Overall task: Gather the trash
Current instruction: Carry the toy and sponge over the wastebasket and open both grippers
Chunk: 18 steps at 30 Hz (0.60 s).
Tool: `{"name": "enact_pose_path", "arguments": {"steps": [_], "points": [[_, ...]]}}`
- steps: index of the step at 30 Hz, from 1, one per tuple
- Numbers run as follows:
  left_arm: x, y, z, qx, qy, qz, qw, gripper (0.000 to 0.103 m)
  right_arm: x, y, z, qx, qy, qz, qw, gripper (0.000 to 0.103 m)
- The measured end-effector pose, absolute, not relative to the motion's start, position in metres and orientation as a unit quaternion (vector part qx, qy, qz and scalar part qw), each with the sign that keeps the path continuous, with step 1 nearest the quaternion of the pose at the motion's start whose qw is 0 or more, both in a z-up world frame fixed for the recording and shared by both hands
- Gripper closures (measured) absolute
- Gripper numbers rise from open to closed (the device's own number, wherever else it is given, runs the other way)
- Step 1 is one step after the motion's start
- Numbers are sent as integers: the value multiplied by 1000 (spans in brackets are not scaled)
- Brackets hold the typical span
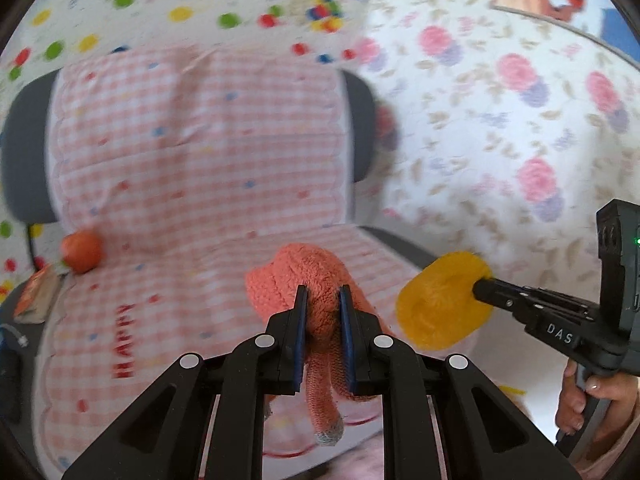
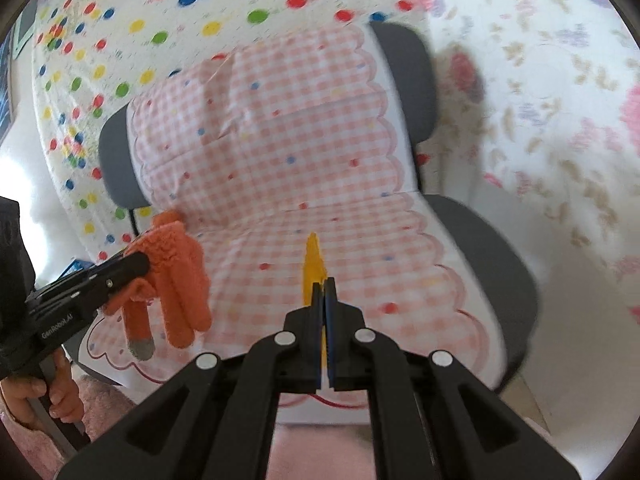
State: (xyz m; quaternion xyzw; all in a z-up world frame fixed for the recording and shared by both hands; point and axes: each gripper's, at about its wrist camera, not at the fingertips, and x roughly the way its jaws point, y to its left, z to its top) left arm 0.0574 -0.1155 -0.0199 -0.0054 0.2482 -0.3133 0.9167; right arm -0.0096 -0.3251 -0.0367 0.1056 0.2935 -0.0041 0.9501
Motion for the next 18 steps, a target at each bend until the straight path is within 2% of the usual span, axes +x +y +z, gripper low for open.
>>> {"name": "enact_pose_path", "arguments": {"steps": [8,18], "points": [[5,-198,-34,4,235,-410,881,87,-85,-374,-25,100,269,-98,953,101],[-49,-270,-90,42,295,-507,809,87,-171,-418,-84,134,322,-209,913,101]]}}
